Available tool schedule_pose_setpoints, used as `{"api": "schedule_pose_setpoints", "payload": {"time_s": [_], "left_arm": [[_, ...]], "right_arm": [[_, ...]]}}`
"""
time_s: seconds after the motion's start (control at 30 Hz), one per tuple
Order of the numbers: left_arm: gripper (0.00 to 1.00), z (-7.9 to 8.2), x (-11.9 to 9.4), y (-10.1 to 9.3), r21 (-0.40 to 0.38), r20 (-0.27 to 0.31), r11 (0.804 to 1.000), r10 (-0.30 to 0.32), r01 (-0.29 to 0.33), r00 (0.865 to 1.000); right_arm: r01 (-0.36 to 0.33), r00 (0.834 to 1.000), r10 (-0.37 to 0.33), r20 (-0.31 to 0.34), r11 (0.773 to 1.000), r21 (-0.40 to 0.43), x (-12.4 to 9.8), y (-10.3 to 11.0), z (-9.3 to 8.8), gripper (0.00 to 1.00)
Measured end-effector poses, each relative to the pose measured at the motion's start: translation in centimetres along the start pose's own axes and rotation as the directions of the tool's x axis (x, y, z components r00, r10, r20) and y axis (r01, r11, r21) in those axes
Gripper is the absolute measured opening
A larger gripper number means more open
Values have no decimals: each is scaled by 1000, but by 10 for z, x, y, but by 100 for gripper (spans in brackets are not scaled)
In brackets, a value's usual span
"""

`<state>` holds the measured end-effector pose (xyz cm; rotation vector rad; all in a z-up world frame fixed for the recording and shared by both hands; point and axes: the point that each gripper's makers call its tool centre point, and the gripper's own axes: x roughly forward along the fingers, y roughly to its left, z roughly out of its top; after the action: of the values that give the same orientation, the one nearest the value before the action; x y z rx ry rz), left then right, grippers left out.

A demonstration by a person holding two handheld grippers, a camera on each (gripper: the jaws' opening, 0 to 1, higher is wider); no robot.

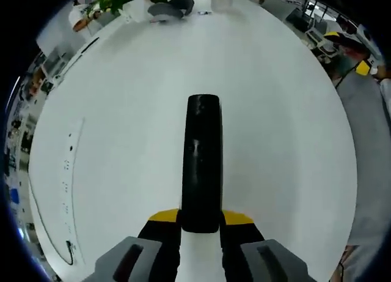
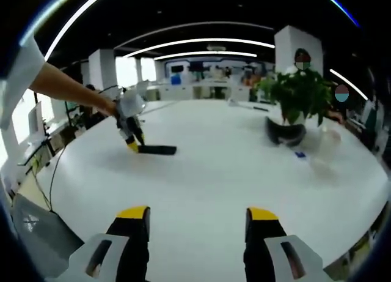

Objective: Press the specified remote control buttons in sequence, fully releasing each button before pressing the next.

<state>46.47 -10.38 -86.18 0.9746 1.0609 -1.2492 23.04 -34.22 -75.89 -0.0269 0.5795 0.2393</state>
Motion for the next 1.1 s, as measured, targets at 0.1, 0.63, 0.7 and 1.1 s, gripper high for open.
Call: {"api": "schedule_pose_setpoints", "payload": {"time_s": [0.1, 0.63, 0.7, 1.1], "left_arm": [[23, 0, -1, -2, -20, 14, 1000, -3, 3, 1000], [22, 6, -14, -19, -12, 48, 1000, -3, 3, 999], [22, 7, -14, -24, -4, 50, 1000, -3, 3, 999], [22, 0, -17, -55, -16, 31, 999, -27, 28, 999]], "right_arm": [[3, 1000, -3, 3, 1000, 0, 0, -1, 0, 61], [4, 1000, -4, 16, 1000, 2, -2, -1, 2, 60], [2, 1000, -2, 19, 1000, 3, -2, -1, 3, 59], [-3, 1000, 3, 31, 1000, 1, -4, 1, 4, 58]]}}
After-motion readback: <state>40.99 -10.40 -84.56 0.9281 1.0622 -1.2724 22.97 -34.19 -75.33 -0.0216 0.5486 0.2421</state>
